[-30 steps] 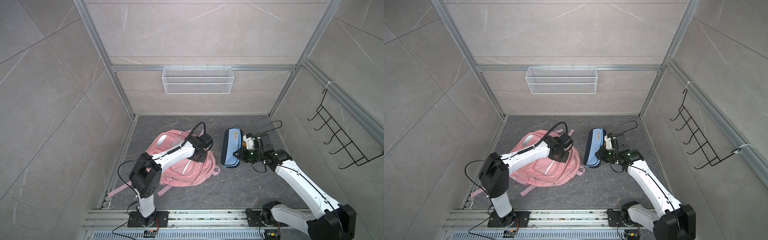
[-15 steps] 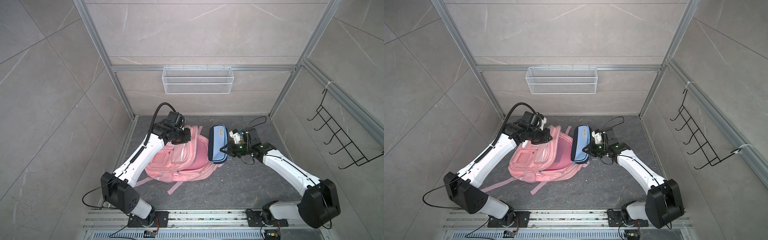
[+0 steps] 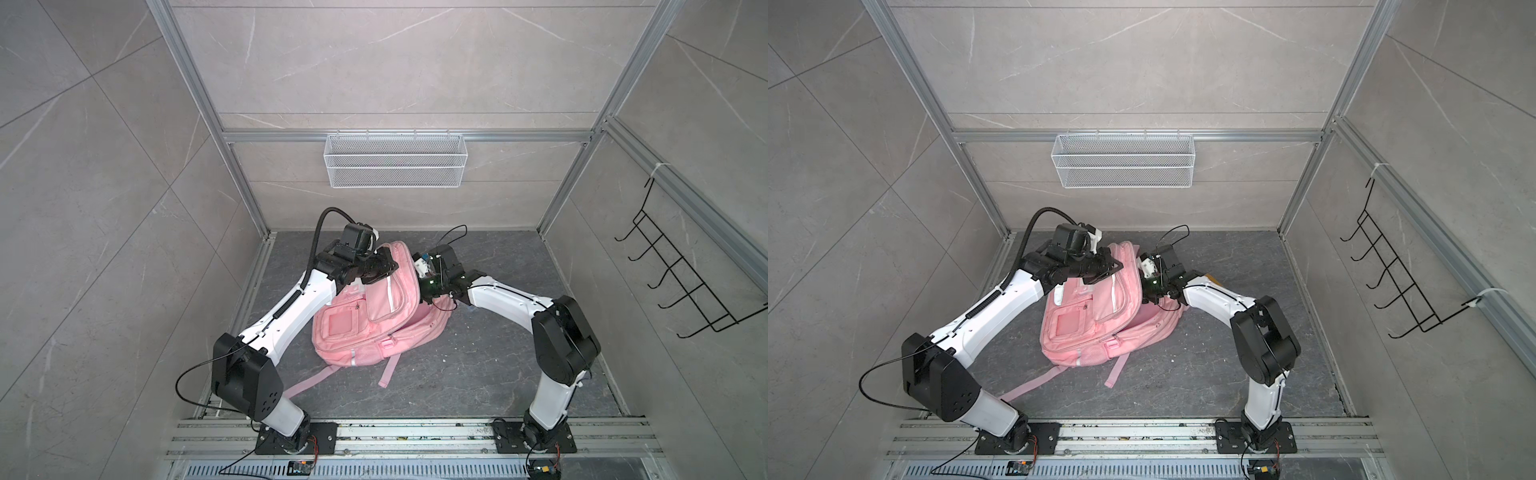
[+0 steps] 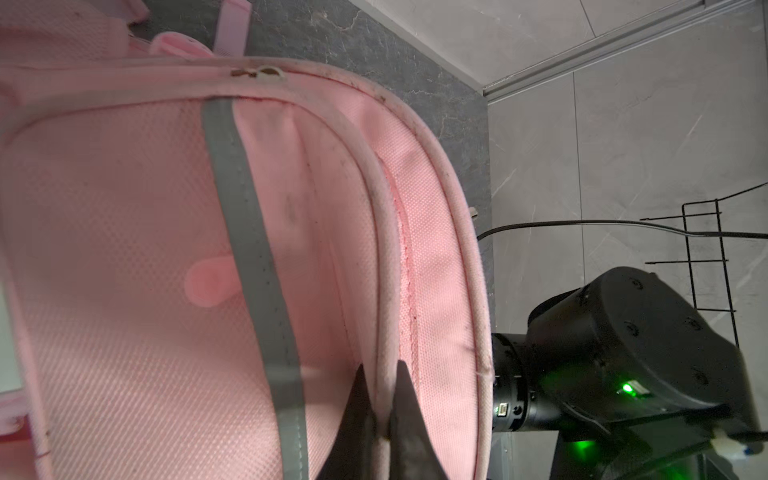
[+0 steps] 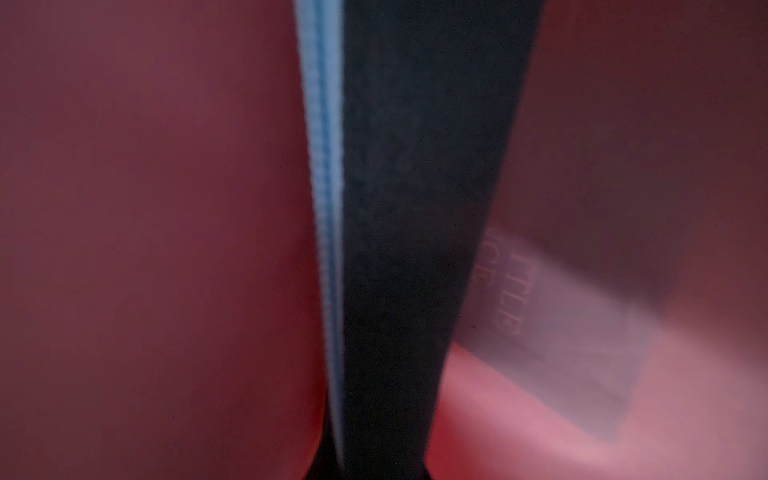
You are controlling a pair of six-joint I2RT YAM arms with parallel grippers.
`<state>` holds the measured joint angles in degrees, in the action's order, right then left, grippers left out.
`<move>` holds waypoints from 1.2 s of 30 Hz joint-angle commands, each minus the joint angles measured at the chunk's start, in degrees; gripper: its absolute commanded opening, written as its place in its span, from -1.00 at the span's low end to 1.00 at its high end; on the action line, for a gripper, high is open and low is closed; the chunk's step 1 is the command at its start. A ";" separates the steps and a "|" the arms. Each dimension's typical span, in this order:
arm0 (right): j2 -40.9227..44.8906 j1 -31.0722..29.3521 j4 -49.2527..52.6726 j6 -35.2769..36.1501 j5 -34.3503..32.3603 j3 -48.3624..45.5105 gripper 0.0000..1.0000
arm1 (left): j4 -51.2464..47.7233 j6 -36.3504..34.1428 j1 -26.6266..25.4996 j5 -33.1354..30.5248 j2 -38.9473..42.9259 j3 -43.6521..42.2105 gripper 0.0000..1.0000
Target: Pack the student bag
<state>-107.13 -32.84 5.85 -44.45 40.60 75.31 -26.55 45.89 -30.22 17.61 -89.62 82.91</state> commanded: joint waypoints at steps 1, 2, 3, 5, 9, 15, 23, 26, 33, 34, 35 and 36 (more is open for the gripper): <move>-3.96 -3.23 -6.40 -1.08 6.13 2.66 -1.00 | 15.39 3.31 -1.32 4.82 1.67 3.94 -1.00; -5.49 -3.77 -7.24 -1.17 7.34 3.33 -1.00 | 16.09 3.76 -1.39 4.72 1.65 3.72 -1.00; -6.85 -4.33 -7.44 -1.17 8.28 4.05 -1.00 | 16.59 3.98 -1.48 4.71 1.48 3.70 -1.00; -9.55 -5.54 -8.08 -1.13 10.32 5.50 -1.00 | 16.27 3.77 -1.51 4.29 1.14 4.03 -1.00; -11.56 -8.10 -9.94 0.13 14.15 5.81 -1.00 | 15.36 3.16 -1.35 3.23 1.16 3.93 -1.00; -16.68 -9.68 -18.17 -4.80 16.98 6.51 -1.00 | 18.18 4.13 -1.51 5.88 0.04 3.88 -1.00; -25.98 -11.11 -38.28 -19.15 20.87 11.68 -0.74 | 31.53 12.64 -1.65 8.60 0.85 -2.92 -1.00; -29.86 -11.22 -52.80 -29.34 21.53 12.51 -0.64 | 33.30 13.69 -1.62 8.61 0.99 -3.44 -1.00; -33.23 -11.69 -56.95 -33.11 23.42 15.09 -0.54 | 34.02 13.92 -1.51 8.77 1.52 -3.46 -1.00; -31.72 -11.69 -49.50 -26.89 22.44 14.66 -0.52 | 34.02 14.05 -1.51 8.70 1.45 -3.48 -1.00; -30.43 -11.67 -42.07 -21.42 21.62 14.80 -0.49 | 33.93 14.10 -1.56 8.60 1.39 -3.55 -1.00; -29.22 -11.71 -35.09 -15.62 20.63 15.23 -0.46 | 33.82 14.14 -1.57 8.40 1.40 -3.70 -1.00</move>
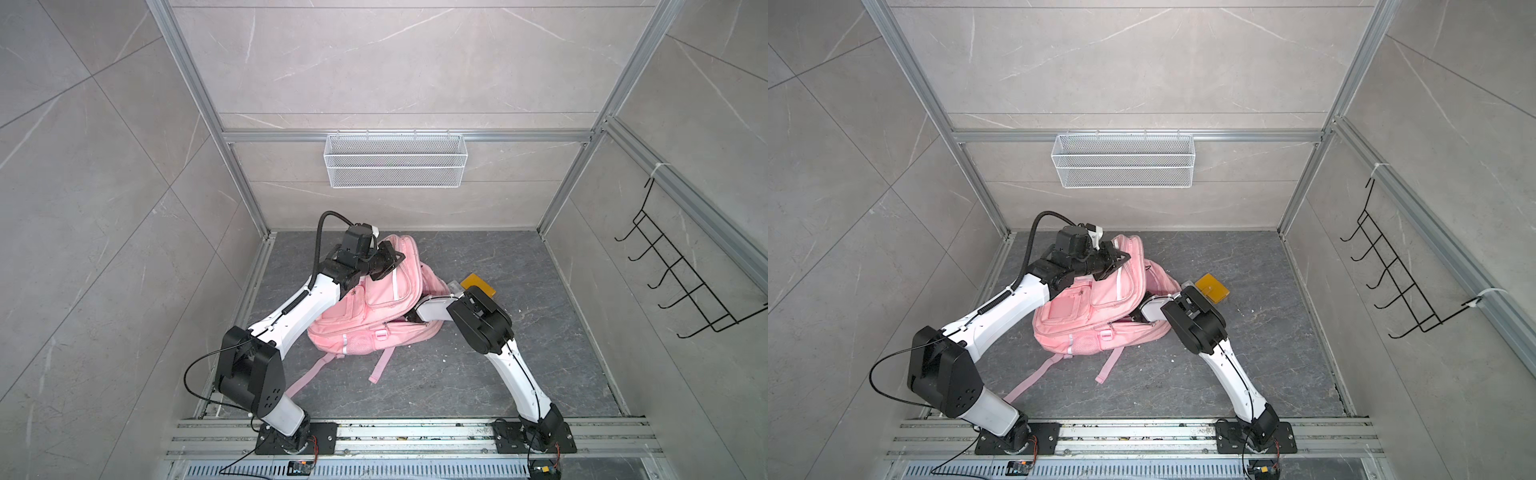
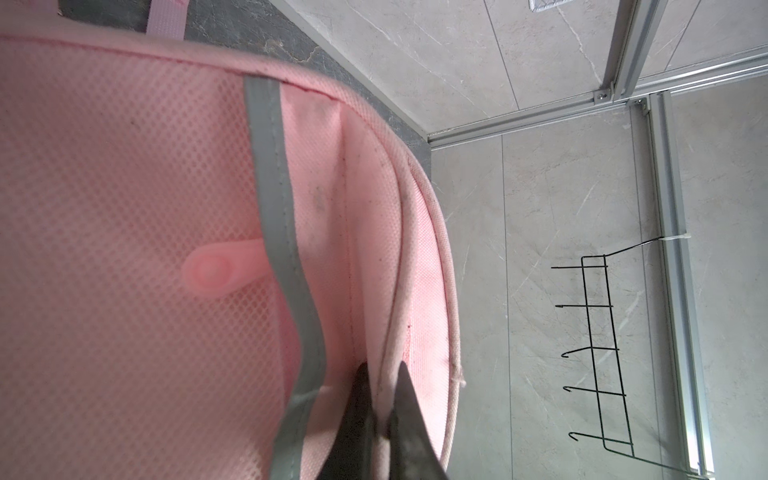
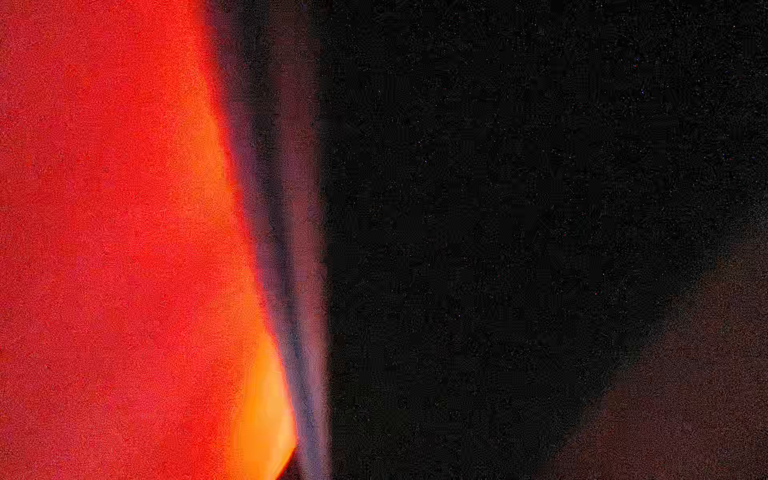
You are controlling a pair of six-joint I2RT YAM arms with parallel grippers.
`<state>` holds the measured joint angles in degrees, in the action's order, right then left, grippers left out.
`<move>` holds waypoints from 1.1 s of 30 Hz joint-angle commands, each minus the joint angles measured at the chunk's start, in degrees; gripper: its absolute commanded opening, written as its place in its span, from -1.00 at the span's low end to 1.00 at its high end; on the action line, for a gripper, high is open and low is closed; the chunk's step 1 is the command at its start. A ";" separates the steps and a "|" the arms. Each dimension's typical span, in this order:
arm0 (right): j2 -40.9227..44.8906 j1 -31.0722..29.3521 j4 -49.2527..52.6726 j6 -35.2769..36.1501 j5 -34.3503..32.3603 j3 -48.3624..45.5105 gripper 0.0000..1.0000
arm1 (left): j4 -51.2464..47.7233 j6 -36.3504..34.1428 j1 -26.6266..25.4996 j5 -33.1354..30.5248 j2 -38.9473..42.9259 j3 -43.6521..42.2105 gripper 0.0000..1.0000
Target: Pack the student bag
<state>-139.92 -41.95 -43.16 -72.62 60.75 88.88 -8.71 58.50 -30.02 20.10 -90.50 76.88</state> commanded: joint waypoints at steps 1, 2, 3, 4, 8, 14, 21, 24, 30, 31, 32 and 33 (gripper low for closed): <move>4.77 -2.50 19.39 16.60 -0.53 1.84 -0.40 | 15.76 1.33 -1.75 5.67 2.33 2.31 -1.00; 5.72 -2.32 22.57 18.81 -1.50 1.83 -0.35 | 15.32 1.16 -1.71 5.38 2.42 2.24 -1.00; 6.61 -2.01 24.72 20.22 -2.50 1.48 -0.26 | 14.78 0.96 -1.53 5.08 2.62 2.26 -1.00; 7.49 -1.62 25.13 20.41 -3.10 0.86 -0.13 | 13.94 0.80 -1.24 4.64 2.82 2.25 -1.00; 11.94 0.19 25.62 20.75 -5.60 -2.68 0.46 | 12.87 1.00 1.17 2.92 4.94 -0.35 -1.00; 21.62 3.21 24.65 21.02 -7.31 -10.65 0.91 | 2.47 -7.12 4.33 1.64 7.72 0.30 -1.00; 32.40 4.94 23.39 21.33 -10.37 -21.67 1.00 | -6.46 -14.72 6.00 -0.23 9.45 -1.16 -1.00; 38.48 5.30 30.10 27.26 -14.08 -25.05 1.00 | -5.97 -14.68 6.36 -0.32 9.52 -2.80 -1.00; 53.42 6.19 44.59 37.51 -26.61 -32.14 1.00 | -2.25 -13.23 6.19 -0.69 6.39 -5.45 -1.00; 55.45 6.46 47.50 38.32 -29.47 -32.46 1.00 | -1.17 -12.75 6.12 -0.89 5.94 -6.11 -1.00; 57.23 6.52 50.43 39.47 -31.98 -32.45 1.00 | -0.14 -12.26 5.95 -1.09 5.41 -6.60 -1.00; 58.42 6.61 52.89 40.71 -34.40 -32.21 1.00 | 0.32 -12.04 5.70 -1.40 4.76 -6.74 -1.00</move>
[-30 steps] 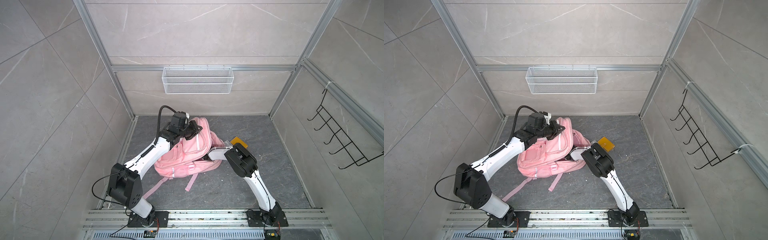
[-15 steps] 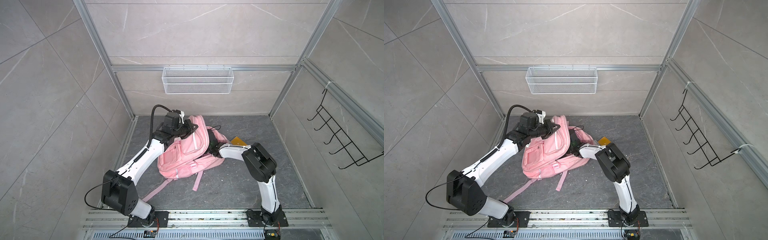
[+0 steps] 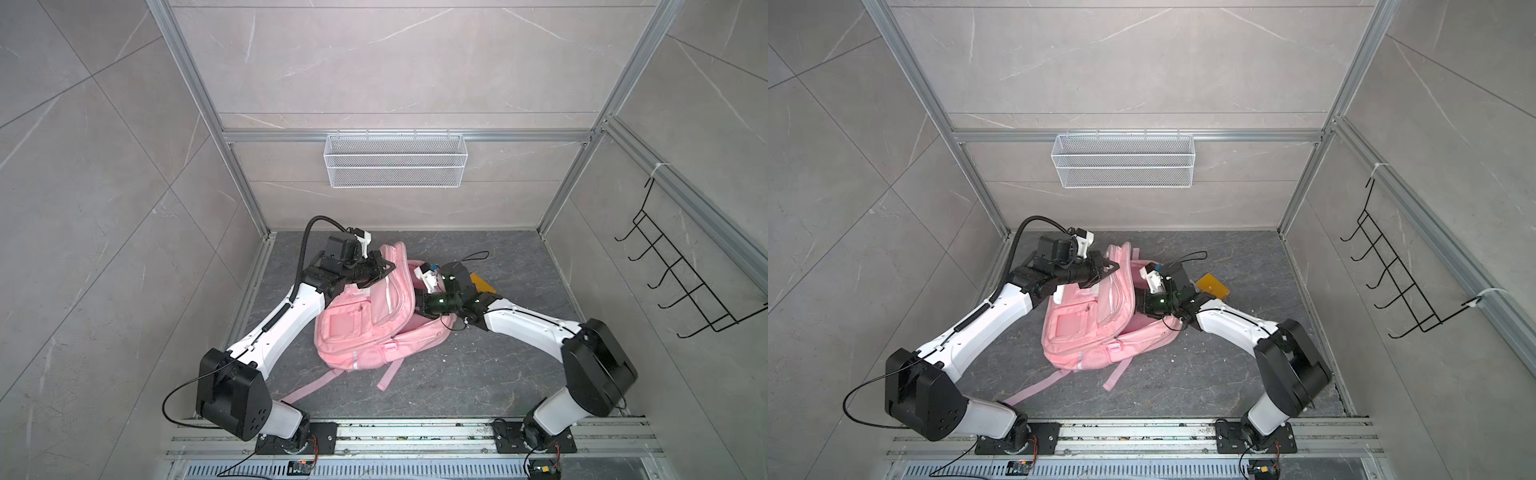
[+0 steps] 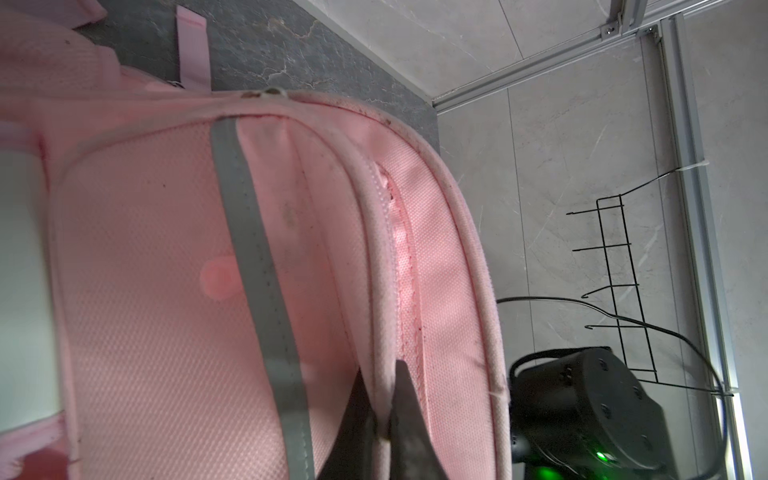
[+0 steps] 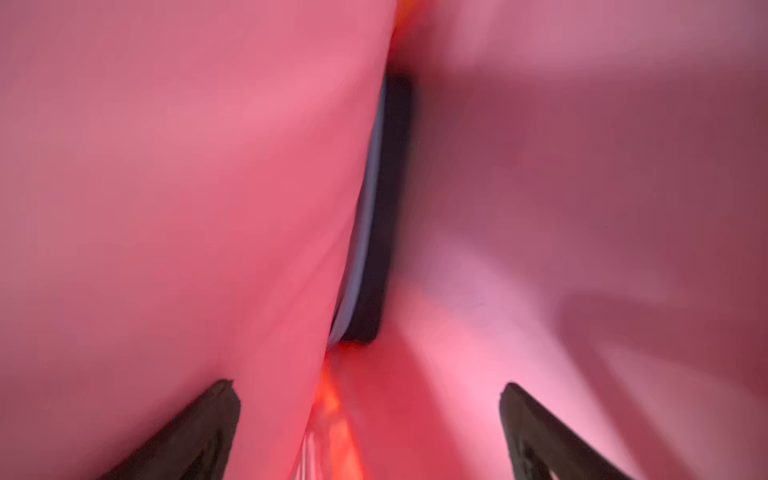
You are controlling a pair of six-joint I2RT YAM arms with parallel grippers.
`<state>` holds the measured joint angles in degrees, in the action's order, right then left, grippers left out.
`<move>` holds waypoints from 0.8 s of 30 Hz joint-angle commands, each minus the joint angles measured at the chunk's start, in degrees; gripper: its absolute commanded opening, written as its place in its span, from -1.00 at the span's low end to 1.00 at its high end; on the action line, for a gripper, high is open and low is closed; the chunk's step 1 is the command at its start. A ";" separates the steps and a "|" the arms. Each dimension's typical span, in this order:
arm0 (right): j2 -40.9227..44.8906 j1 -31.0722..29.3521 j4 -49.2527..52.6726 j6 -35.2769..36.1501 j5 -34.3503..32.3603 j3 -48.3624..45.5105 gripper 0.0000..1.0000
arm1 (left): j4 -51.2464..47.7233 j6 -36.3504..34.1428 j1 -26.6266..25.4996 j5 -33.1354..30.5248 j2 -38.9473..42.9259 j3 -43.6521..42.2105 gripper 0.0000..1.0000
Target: Pack the student bag
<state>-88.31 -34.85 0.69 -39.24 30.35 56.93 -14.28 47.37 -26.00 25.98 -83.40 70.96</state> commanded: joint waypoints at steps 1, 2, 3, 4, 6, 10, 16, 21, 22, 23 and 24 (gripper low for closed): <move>7.92 -0.48 12.36 8.28 -6.62 0.41 1.00 | 6.23 -0.88 1.20 -7.59 -3.26 -0.68 -1.00; 8.51 -0.47 14.88 8.66 -8.68 1.07 1.00 | 6.50 -0.90 0.51 -7.62 -4.35 -0.34 -1.00; 9.15 -0.47 16.75 8.74 -10.58 1.33 1.00 | 6.63 -1.17 -0.12 -7.70 -5.40 0.14 -1.00; 9.76 -0.42 17.96 8.62 -11.86 1.19 1.00 | 6.55 -1.33 -0.87 -7.86 -6.53 0.71 -1.00; 11.09 -0.48 18.71 7.56 -13.47 0.41 1.00 | 6.72 -1.49 -2.02 -8.21 -8.25 1.68 -1.00; 14.11 0.38 18.66 3.48 -15.10 -1.79 1.00 | 5.64 -2.57 -3.79 -9.84 -9.86 2.54 -1.00; 17.17 2.44 17.11 -2.65 -16.16 -5.17 1.00 | 2.59 -6.87 -2.71 -9.83 -7.39 0.34 -1.00; 22.52 2.51 14.32 -5.94 -18.38 -7.29 1.00 | 3.34 -6.49 -0.30 -8.18 -4.17 -4.85 -1.00; 23.80 2.48 13.26 -6.33 -18.80 -7.75 1.00 | 3.14 -6.63 0.01 -8.18 -3.44 -5.54 -1.00; 24.88 2.31 12.29 -6.68 -19.06 -8.35 1.00 | 2.92 -7.12 0.10 -8.22 -2.97 -5.81 -1.00; 26.20 2.38 11.78 -7.19 -19.82 -8.83 1.00 | 2.42 -7.77 0.12 -8.39 -2.43 -5.83 -1.00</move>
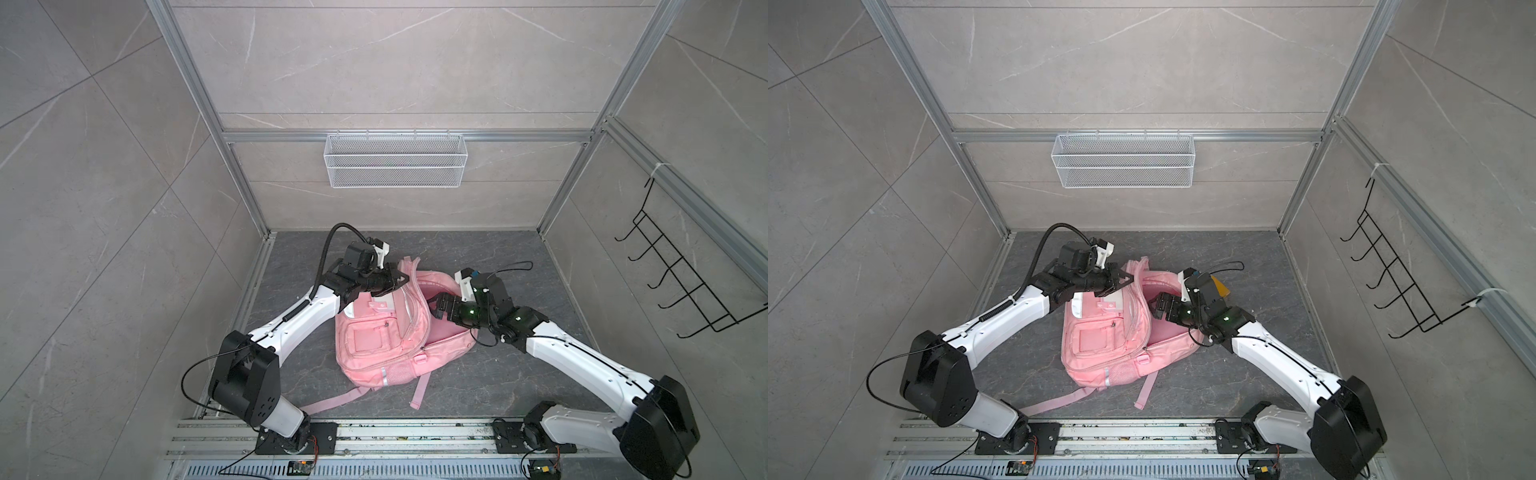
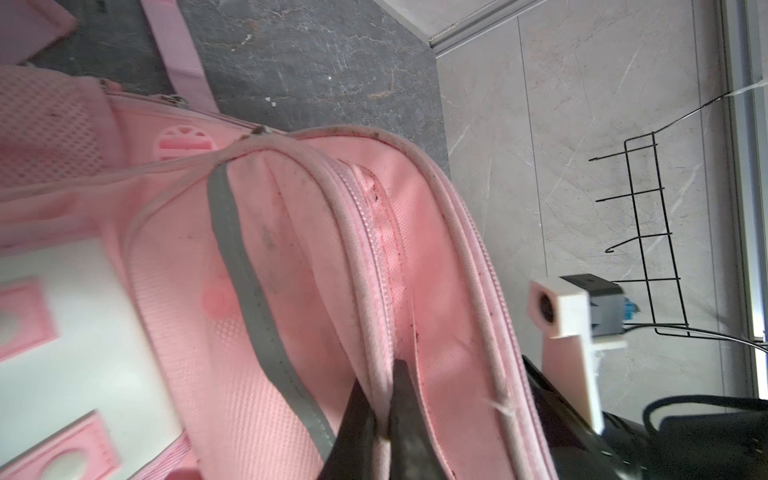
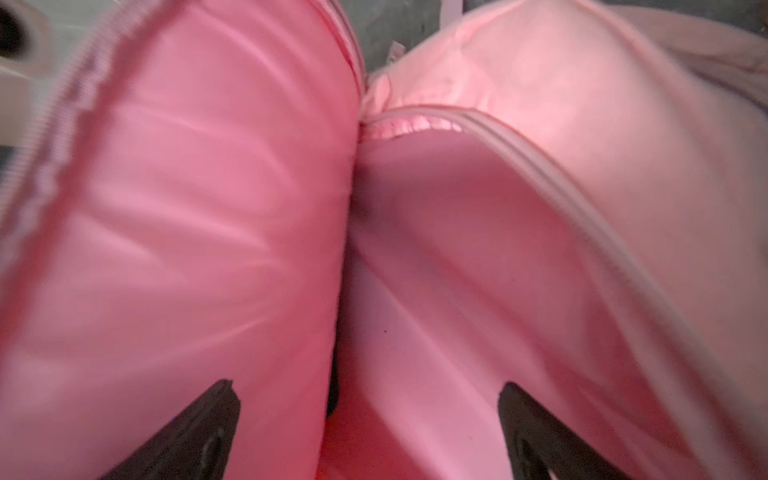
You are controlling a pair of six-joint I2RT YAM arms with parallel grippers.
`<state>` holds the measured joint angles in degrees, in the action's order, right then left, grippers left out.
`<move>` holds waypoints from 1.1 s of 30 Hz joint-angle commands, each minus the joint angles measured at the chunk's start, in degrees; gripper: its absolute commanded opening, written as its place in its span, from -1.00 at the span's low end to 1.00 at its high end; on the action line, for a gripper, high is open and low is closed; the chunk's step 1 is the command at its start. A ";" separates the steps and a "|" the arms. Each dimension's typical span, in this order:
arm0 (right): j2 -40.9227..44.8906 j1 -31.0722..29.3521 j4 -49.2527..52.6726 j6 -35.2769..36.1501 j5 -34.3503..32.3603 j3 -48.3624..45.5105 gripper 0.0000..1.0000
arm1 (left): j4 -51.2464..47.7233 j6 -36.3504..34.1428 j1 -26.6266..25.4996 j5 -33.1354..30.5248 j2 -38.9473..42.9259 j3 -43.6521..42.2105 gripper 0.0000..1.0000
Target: Pack the student bag
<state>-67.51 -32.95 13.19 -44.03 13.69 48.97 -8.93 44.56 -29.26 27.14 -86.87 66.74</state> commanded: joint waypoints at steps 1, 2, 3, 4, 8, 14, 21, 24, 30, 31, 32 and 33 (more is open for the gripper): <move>6.85 0.43 -1.69 -2.69 -3.63 -1.43 1.00 | -3.73 -6.00 3.34 -9.56 1.34 -1.30 -1.00; 8.07 0.36 -2.63 -2.74 -3.82 -2.00 1.00 | -4.87 -7.37 3.33 -9.79 1.44 -0.74 -1.00; 9.26 0.36 -3.34 -2.74 -4.17 -2.33 1.00 | -6.19 -8.75 3.07 -9.91 1.21 0.04 -1.00; 10.32 0.18 -4.20 -2.60 -4.12 -2.71 1.00 | -7.65 -9.98 2.82 -9.81 0.73 1.00 -1.00; 12.82 -0.71 -3.78 -0.81 -5.30 -2.09 1.00 | -9.24 -11.86 1.03 -7.78 -1.72 3.43 -1.00; 12.45 -2.26 0.36 4.96 -4.61 3.01 1.00 | -5.24 -9.20 -6.52 -8.41 -6.63 6.33 -1.00; 11.58 -7.34 4.27 5.27 -9.47 6.78 0.99 | -2.17 -5.45 -9.71 -8.43 -5.08 3.89 -0.30; 12.04 -9.12 14.91 6.31 -12.56 8.40 0.94 | -8.42 -8.27 -8.79 -10.38 0.70 2.92 0.18; 16.33 -15.75 34.17 3.19 -21.19 7.38 0.86 | -23.51 -8.23 -5.53 -12.71 13.87 -4.23 0.79; 17.21 -18.03 36.81 1.78 -23.47 7.38 0.85 | -26.27 -8.26 -5.00 -13.48 16.46 -5.97 0.84; 17.98 -20.41 39.14 0.29 -25.71 7.37 0.84 | -28.24 -8.44 -4.26 -13.92 18.61 -7.82 0.87; 18.40 -22.39 41.08 -1.58 -27.92 7.47 0.83 | -30.32 -8.71 -3.49 -13.96 20.81 -9.64 0.88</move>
<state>-51.13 -51.75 42.74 -41.56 -6.00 56.14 -28.14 37.41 -33.98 15.38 -70.30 60.29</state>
